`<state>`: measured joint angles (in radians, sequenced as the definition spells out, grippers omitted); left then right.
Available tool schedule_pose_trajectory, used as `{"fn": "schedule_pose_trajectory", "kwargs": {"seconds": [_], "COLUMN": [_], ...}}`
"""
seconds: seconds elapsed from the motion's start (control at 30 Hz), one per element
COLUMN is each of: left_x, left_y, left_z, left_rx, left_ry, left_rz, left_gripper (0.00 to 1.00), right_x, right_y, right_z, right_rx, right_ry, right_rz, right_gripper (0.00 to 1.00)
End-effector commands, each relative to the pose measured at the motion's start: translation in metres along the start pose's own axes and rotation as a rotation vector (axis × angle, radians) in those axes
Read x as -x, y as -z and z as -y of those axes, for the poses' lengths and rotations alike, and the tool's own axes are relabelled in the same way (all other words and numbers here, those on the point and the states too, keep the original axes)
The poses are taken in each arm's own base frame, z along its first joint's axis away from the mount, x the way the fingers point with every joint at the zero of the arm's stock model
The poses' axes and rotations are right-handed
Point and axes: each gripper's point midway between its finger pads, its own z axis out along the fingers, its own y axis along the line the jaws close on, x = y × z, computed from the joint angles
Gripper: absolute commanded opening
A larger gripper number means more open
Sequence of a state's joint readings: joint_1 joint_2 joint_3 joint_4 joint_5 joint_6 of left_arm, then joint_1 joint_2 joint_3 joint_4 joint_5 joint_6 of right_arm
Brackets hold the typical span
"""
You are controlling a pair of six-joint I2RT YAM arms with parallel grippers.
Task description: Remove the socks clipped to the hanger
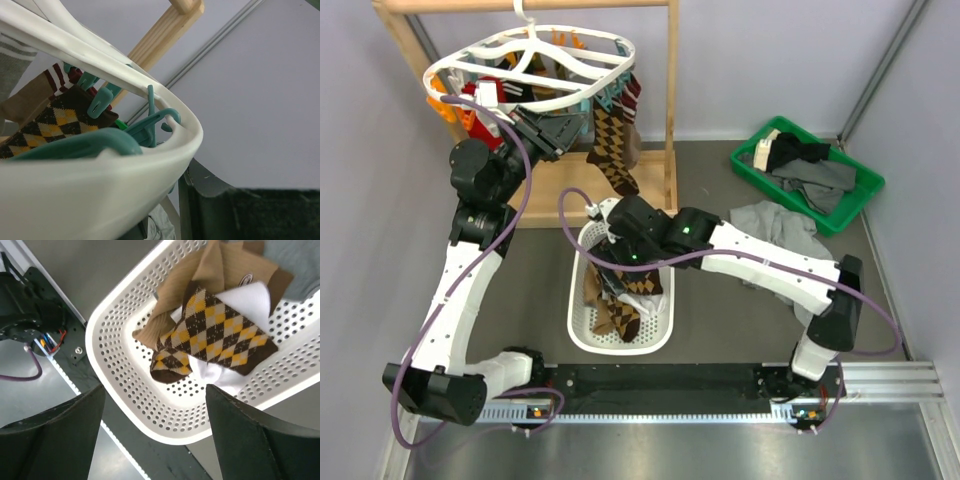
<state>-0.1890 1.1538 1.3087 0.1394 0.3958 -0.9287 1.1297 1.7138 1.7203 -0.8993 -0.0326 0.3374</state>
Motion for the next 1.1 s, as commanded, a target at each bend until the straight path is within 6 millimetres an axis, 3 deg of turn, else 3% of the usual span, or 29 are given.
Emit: {"fn": "schedule_pose_trajectory", "kwargs": {"seconds": [0.0,0.07,0.13,0.17,0.2,0.23,0.3,0.33,0.43,0.53,0.6,0.63,0.83,0.87,0.93,1.07], "left_x": [-0.006,-0.007,-0.008,-0.007,-0.008,-0.008,-0.008,-0.008,-0.007,-0.008,-0.007,-0.007,-0.009,-0.009,-0.009,-0.008], "left_y": [0.000,0.001,0.001,0.002,0.002,0.002,0.003,0.003,0.004,0.004,0.005,0.004,0.003,0.004,0.004,0.005], "left_z": [-0.015,-0.016,-0.017,-0.017,-0.018,-0.016,-0.016,-0.016,-0.015,-0.014,-0.014,-0.013,-0.015,-0.015,-0.014,-0.012], "left_rx": [0.049,0.053,0.055,0.054,0.055,0.052,0.052,0.050,0.051,0.050,0.050,0.047,0.044,0.044,0.044,0.039], "left_ry": [0.037,0.037,0.040,0.039,0.044,0.042,0.046,0.046,0.046,0.047,0.048,0.050,0.059,0.058,0.054,0.050], "left_rz": [-0.019,-0.020,-0.022,-0.021,-0.023,-0.023,-0.022,-0.022,-0.020,-0.022,-0.019,-0.019,-0.026,-0.026,-0.026,-0.025], "left_gripper": [0.15,0.15,0.15,0.15,0.15,0.15,0.16,0.16,0.16,0.17,0.18,0.18,0.20,0.20,0.20,0.21], "right_x": [0.029,0.044,0.065,0.075,0.096,0.104,0.120,0.141,0.172,0.194,0.215,0.219,0.251,0.253,0.264,0.275], "right_y": [0.041,0.057,0.060,0.076,0.079,0.087,0.099,0.113,0.129,0.126,0.138,0.126,0.120,0.108,0.111,0.102], "right_z": [0.004,0.005,0.015,0.015,0.034,0.030,0.043,0.055,0.070,0.078,0.083,0.085,0.094,0.098,0.101,0.114], "right_rx": [-0.032,-0.013,0.004,0.037,0.022,0.080,0.080,0.072,0.064,0.040,0.030,0.039,0.061,0.055,0.037,-0.020], "right_ry": [0.048,0.051,0.034,0.027,-0.007,0.002,-0.002,-0.005,0.022,0.059,0.087,0.093,0.101,0.100,0.096,0.076], "right_rz": [0.164,0.258,0.374,0.445,0.543,0.588,0.693,0.792,0.916,0.942,1.010,1.000,1.055,1.043,1.068,1.076], "right_gripper": [0.82,0.81,0.80,0.78,0.75,0.73,0.72,0.72,0.72,0.70,0.67,0.66,0.58,0.58,0.58,0.69]}}
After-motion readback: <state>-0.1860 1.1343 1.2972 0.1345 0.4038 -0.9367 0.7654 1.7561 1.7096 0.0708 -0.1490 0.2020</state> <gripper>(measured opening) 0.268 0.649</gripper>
